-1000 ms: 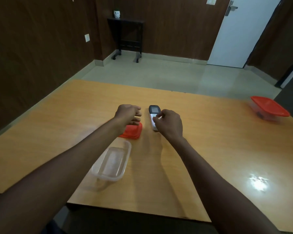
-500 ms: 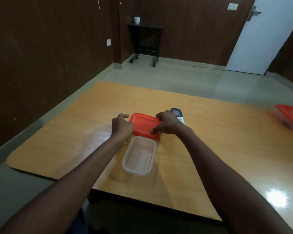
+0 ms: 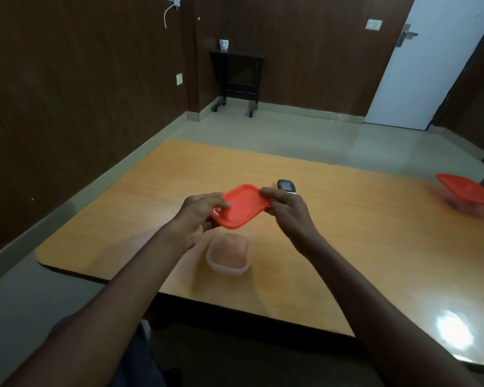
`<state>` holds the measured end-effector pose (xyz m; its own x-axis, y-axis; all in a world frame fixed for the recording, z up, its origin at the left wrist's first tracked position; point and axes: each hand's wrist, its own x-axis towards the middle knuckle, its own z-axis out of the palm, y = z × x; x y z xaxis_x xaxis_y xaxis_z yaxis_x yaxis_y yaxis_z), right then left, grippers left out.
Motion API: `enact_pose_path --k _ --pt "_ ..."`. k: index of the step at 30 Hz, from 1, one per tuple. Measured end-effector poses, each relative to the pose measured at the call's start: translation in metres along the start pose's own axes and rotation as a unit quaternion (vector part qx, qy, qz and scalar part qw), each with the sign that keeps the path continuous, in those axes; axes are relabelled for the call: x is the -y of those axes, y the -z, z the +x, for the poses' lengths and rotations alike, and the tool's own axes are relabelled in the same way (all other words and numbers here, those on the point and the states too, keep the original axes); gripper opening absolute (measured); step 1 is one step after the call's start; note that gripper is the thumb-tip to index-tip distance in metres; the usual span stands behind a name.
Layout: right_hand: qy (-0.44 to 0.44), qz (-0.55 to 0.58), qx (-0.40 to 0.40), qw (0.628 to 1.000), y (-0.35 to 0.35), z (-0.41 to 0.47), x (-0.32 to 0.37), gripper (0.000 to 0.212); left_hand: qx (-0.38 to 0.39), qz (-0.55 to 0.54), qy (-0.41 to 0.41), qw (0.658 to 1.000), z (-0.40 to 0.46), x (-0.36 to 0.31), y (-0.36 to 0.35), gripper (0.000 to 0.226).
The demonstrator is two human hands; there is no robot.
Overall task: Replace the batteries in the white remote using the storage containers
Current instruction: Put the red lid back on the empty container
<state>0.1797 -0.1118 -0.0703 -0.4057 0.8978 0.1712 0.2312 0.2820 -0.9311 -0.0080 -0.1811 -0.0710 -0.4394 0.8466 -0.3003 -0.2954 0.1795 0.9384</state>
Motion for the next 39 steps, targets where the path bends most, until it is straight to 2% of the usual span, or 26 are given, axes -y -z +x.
enact_pose_path --k 4,6,9,16,19,21,24,29,32,39 --pt "-0.019 -0.021 0.025 0.999 -0.008 -0.032 -0.005 0.046 -0.009 0.132 -0.047 0.99 -0.027 0.009 0.012 0.022" --pt "-0.008 -0.045 0.042 0.998 -0.014 -0.042 -0.008 0.051 -0.028 0.201 -0.09 0.975 -0.034 0.014 0.017 0.019" --pt "-0.029 -0.028 0.068 0.997 -0.019 -0.05 -0.009 0.046 -0.064 0.286 -0.132 0.947 -0.041 0.02 0.023 0.018" --pt "-0.009 -0.129 0.099 0.987 -0.027 -0.049 -0.024 0.043 -0.097 0.421 -0.11 0.895 -0.031 0.041 0.023 0.033" --pt "0.001 -0.137 0.09 0.986 -0.028 -0.049 -0.029 0.042 -0.089 0.396 -0.084 0.91 -0.027 0.042 0.022 0.036" --pt "0.001 -0.142 0.045 0.989 -0.032 -0.048 -0.034 0.041 -0.079 0.354 -0.062 0.93 -0.025 0.045 0.02 0.037" --pt "-0.04 -0.124 -0.024 0.991 -0.035 -0.048 -0.033 0.041 -0.041 0.286 -0.022 0.957 -0.025 0.046 0.016 0.039" --pt "-0.089 -0.116 -0.055 0.988 -0.03 -0.049 -0.025 0.039 0.003 0.189 0.021 0.982 -0.028 0.046 0.006 0.044" --pt "-0.099 -0.087 -0.063 0.989 -0.028 -0.051 -0.023 0.042 0.007 0.136 0.011 0.991 -0.027 0.045 0.003 0.051" --pt "-0.03 -0.072 -0.131 0.988 -0.015 -0.054 -0.017 0.041 0.022 0.101 -0.051 0.993 -0.028 0.047 -0.006 0.044"
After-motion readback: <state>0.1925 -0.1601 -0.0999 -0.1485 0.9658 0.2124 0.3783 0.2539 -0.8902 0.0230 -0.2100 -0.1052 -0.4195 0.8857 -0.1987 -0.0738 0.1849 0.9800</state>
